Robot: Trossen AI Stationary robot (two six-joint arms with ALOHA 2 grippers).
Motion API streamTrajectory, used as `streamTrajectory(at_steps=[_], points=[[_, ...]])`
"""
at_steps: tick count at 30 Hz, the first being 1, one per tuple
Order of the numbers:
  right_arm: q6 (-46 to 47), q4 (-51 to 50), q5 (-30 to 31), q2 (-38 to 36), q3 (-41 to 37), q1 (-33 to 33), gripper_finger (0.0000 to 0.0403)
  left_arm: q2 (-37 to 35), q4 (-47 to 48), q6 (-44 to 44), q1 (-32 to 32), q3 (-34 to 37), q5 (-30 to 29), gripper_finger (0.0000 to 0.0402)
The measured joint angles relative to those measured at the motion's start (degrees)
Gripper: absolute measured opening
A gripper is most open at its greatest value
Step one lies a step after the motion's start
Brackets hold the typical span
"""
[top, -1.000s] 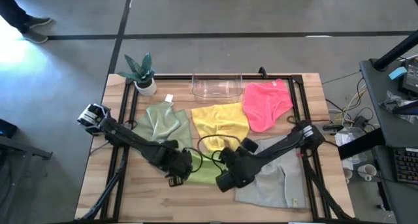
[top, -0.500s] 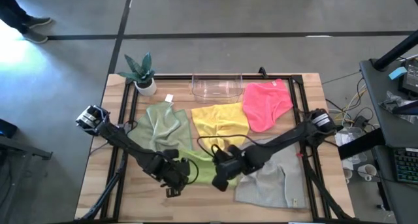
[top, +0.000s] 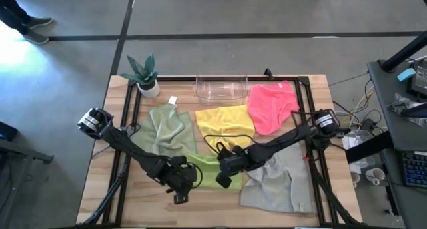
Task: Fold microfiber towels
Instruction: Fold the green microfiber cloth
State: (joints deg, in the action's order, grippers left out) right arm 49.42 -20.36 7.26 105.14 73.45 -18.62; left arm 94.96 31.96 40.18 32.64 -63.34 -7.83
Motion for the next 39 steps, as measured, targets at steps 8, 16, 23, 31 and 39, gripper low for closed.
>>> streamTrajectory(at_steps=[8,16,23,31,39], points=[[0.6,-0.3,0.8,1.8,0.0,1.2,0.0008,0.0,-15.0,-0.6,-0.8,9.2,0.0,0.0134],[5.4,-7.5,4.7,1.6,0.2,3.7,0.0008,0.0,-18.0,6.0,-0.8,14.8,0.3,0.0134],[3.9,-13.3,4.5,-1.1,3.6,2.2,0.0008,-0.4,-15.7,5.9,-0.8,15.9,1.7,0.0134],[5.8,-24.1,6.8,-4.9,6.6,-0.8,0.0008,-3.3,-1.8,4.0,0.0,16.0,7.5,0.0134],[9.5,-24.6,8.3,-5.4,6.4,-4.3,0.0008,-13.6,2.1,6.0,1.6,16.2,9.7,0.0134]])
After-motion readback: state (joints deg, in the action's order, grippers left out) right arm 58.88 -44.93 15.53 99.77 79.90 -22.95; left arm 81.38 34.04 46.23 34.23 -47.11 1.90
